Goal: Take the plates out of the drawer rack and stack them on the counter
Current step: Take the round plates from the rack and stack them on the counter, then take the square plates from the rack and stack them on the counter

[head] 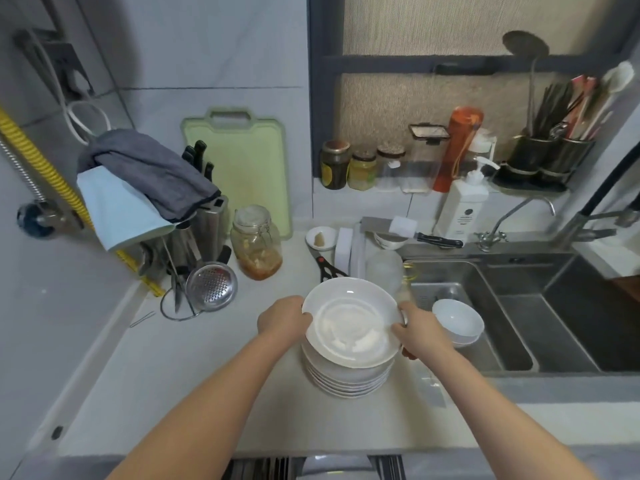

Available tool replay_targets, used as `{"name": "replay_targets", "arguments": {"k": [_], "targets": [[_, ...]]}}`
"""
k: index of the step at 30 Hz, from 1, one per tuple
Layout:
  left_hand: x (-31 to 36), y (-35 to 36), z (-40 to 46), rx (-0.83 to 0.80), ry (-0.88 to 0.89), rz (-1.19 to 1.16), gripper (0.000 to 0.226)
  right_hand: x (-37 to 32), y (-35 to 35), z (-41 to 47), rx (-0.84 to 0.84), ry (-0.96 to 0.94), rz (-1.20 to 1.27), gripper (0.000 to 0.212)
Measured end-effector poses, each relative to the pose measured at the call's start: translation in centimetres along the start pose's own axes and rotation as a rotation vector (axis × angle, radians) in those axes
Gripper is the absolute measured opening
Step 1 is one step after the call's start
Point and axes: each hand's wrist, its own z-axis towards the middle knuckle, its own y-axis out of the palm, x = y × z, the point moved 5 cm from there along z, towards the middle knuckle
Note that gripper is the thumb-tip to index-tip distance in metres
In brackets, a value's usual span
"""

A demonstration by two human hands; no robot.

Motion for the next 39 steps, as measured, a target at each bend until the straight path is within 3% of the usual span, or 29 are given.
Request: {"name": "replay_targets", "arguments": {"k": [10, 19, 24, 28, 31, 34, 36, 39], "targets": [[-1.5, 2.7, 0.9, -0.02, -0.02, 0.047, 0.029, 2.1, 3.1, 1.7, -0.047, -0.004, -0.093, 0.032], [-1.9, 3.5, -0.2, 0.018, -0.008, 0.019, 0.031, 3.3, 4.6, 1.9, 0.035, -0.042, -0.138, 0.033], [-3.2, 3.8, -2.3, 0.103, -0.031, -0.033, 0.041, 4.1, 5.4, -0.6, 0.073, -0.077, -0.089, 0.047], [-4.4, 4.5, -6.5, 0.207, -0.024, -0.047, 0.043, 5.0, 6.4, -4.9, 0.13, -0.115, 0.034, 0.041], [-4.9, 5.8, -10.7, 0.292, 0.068, -0.009, 0.033, 6.1, 8.4, -8.9, 0.135, -0.152, 0.062, 0.043], [-4.8, 9.0, -15.8, 0.312, 0.332, 0.146, 0.025, 7.3, 11.9, -13.1, 0.052, -0.215, 0.069, 0.047], [-5.4, 11.7, -17.8, 0.246, 0.442, 0.227, 0.025, 8.0, 14.3, -14.7, -0.003, -0.241, 0.01, 0.044], [-7.5, 17.1, -18.9, -0.026, 0.33, 0.212, 0.034, 9.5, 18.0, -16.8, -0.138, -0.193, -0.084, 0.046]]}}
